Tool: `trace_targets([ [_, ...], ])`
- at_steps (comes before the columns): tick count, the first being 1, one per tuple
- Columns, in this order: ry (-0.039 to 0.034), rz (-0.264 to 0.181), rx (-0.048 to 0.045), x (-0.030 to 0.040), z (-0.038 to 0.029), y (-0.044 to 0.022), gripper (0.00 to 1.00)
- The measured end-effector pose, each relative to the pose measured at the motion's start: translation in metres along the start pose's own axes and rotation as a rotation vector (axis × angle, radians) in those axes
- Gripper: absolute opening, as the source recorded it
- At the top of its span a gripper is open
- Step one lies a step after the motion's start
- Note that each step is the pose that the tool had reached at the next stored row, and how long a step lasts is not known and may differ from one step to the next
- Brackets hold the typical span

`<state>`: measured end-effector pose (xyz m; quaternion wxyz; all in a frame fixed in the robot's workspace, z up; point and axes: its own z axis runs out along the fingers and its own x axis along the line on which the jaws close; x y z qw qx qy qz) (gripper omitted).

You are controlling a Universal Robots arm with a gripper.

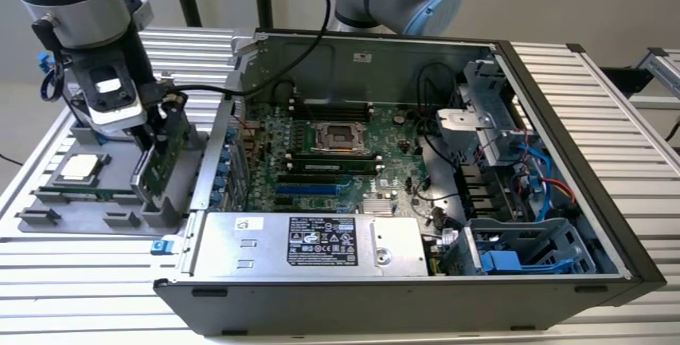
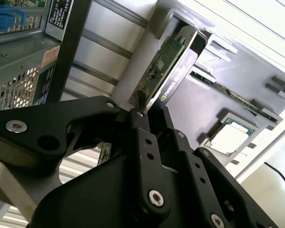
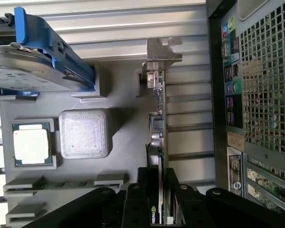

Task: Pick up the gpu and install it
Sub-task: 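Pick up the gpu and move the gpu toward the slot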

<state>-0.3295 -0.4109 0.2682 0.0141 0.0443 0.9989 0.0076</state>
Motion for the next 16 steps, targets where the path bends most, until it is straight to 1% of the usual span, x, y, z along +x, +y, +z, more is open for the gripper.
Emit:
trace_targets([
  [16, 0.0, 0.0, -0.0001, -0.0003, -0.0094, 0.0002, 0.0],
])
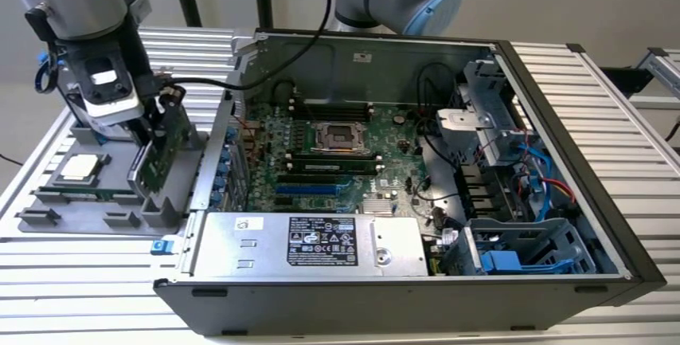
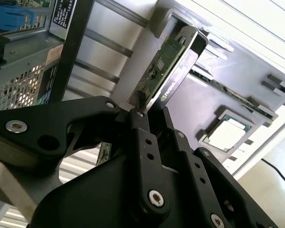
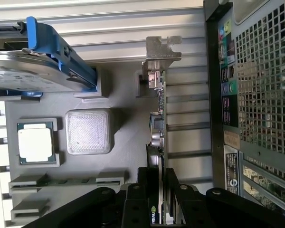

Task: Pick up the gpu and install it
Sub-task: 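Pick up the gpu and move the gpu toward the slot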

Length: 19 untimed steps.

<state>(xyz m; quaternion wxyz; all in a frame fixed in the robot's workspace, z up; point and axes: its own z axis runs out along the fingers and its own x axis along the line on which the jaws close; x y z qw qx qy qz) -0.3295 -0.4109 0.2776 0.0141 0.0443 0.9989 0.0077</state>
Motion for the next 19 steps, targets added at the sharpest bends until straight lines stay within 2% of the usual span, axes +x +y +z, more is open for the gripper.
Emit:
trace_targets([
  [12, 0.0, 0.0, 0.0, -0.0002, -0.0092, 0.0002, 0.0],
  [19, 0.0, 0.0, 0.0, -0.0003, -0.0121, 0.0002, 0.0],
])
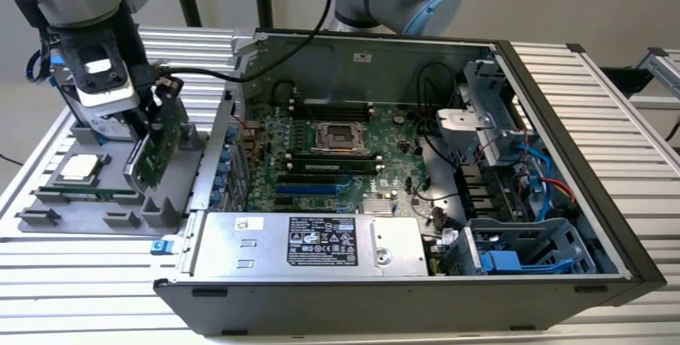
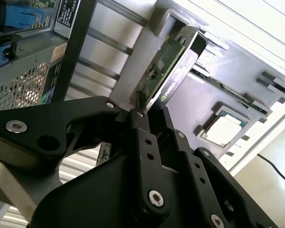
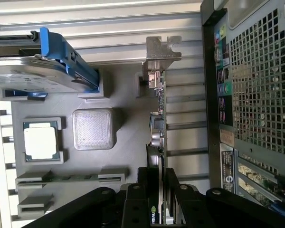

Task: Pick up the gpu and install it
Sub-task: 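Pick up the gpu and move the gpu toward the slot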

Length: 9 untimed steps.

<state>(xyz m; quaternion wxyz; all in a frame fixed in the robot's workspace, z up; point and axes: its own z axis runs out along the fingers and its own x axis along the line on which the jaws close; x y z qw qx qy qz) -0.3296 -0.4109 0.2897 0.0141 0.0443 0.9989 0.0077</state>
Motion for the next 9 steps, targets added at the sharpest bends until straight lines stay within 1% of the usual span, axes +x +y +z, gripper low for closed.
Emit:
trace_targets([
  [9, 0.0, 0.0, 0.0, -0.0001, -0.0039, 0.0001, 0.0],
])
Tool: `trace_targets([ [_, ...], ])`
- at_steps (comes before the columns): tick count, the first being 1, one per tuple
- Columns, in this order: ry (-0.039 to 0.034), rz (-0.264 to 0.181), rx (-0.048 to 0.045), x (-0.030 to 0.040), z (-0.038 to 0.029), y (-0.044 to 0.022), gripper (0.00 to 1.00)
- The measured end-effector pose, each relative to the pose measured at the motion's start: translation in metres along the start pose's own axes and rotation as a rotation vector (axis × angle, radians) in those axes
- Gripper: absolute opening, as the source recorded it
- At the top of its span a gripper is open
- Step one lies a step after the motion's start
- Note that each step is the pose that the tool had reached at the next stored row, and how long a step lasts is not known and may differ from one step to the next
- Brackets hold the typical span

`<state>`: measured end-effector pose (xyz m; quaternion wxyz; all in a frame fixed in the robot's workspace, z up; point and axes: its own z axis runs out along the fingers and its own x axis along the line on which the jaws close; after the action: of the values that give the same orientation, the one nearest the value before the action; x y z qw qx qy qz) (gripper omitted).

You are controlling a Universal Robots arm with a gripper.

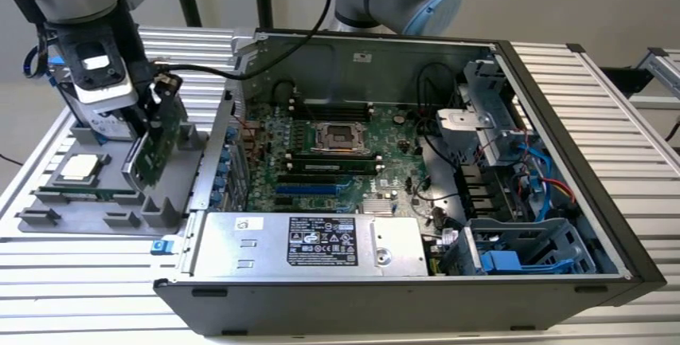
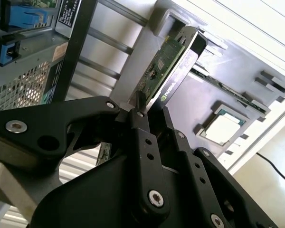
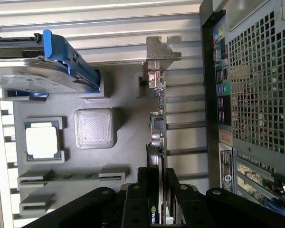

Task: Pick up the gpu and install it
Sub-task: 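Pick up the gpu and move the gpu toward the slot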

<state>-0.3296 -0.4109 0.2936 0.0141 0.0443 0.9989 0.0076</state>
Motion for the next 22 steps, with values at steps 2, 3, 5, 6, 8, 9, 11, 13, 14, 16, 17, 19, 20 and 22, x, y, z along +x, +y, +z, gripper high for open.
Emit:
trace_targets([
  [2, 0.0, 0.0, 0.0, 0.0, -0.0012, 0.0, 0.0],
  [3, 0.0001, 0.0, 0.0001, -0.0001, -0.0019, 0.0, 0.0],
  [5, -0.0002, 0.0, -0.0002, -0.0001, -0.0026, 0.0, 0.0],
  [6, -0.0003, 0.0, -0.0003, -0.0001, -0.0027, 0.0001, 0.0],
  [8, 0.0, 0.0, 0.0, -0.0001, -0.0034, 0.0, 0.0],
  [9, 0.0001, 0.0, 0.0, -0.0001, -0.0037, 0.0001, 0.0],
  [11, 0.0001, 0.0, 0.0001, -0.0001, -0.0046, 0.0001, 0.0],
  [13, 0.0, 0.0, 0.0001, -0.0002, -0.006, 0.0001, 0.0],
  [14, 0.0, 0.0, 0.0, -0.0002, -0.0066, 0.0001, 0.0],
  [16, 0.0, -0.001, 0.0, -0.0002, -0.0081, 0.0001, 0.0],
  [17, 0.0, -0.001, 0.0, -0.0002, -0.0089, 0.0001, 0.0],
  [19, 0.0, -0.001, -0.0001, -0.0003, -0.0104, 0.0002, 0.0],
  [20, 0.0, -0.001, 0.0, -0.0003, -0.0112, 0.0002, 0.0],
  [22, 0.0001, -0.002, 0.0, -0.0004, -0.013, 0.0002, 0.0],
])
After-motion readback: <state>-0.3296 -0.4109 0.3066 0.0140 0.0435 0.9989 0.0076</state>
